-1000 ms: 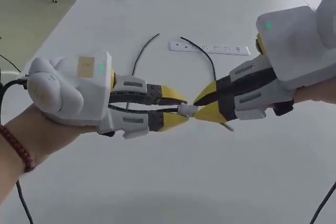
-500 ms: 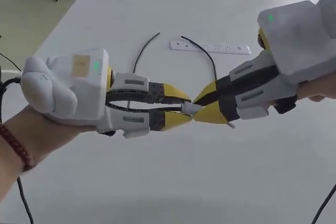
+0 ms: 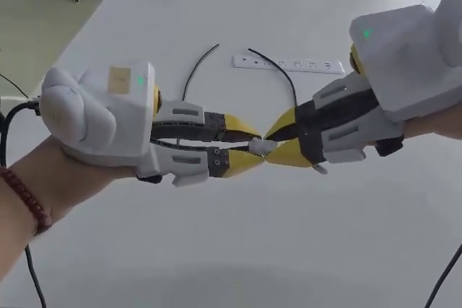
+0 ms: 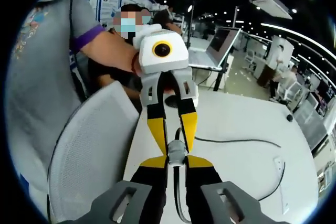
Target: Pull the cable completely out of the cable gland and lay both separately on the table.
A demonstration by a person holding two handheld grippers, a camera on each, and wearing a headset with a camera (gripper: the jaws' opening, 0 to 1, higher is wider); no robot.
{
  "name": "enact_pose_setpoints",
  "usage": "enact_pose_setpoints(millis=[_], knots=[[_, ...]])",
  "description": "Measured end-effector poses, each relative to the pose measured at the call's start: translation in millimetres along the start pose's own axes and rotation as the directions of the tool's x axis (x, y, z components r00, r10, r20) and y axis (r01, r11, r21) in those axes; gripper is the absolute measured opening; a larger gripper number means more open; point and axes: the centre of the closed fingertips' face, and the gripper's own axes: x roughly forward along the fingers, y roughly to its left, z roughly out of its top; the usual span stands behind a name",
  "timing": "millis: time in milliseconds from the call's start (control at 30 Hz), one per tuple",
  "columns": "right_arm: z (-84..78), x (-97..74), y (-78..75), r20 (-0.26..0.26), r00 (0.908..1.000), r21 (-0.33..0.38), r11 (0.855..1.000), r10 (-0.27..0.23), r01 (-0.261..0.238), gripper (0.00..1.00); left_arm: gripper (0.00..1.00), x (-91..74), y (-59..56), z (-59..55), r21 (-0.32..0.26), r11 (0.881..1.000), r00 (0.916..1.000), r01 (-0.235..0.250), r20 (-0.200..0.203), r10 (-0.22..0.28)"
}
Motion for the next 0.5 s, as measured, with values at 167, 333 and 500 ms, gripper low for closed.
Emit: enact_pose_setpoints(millis=[167,333,500], knots=[[-2.0,1.6,-1.1,-0.011,0.9999,-0.021,1.0,-0.008,0.008,0.07,0.16,0.6,0.5,-2.0,-0.031,1.0,1.0,0.0,-0.007,-0.001],[-1.6,0.0,-6.4,-0.001,0.9997,-0.036,0.999,-0.026,0.026,0.07,0.16,0.9,6.5,-0.4,-0.101,0.995,0.9999,-0.015,0.003,0.015],[-2.1,-0.6,-10.3,-0.004,0.9988,-0.078,0.996,-0.048,0.048,0.07,0.16,2.1,10.0,-0.9,-0.181,0.983,0.9997,-0.023,0.003,0.024]])
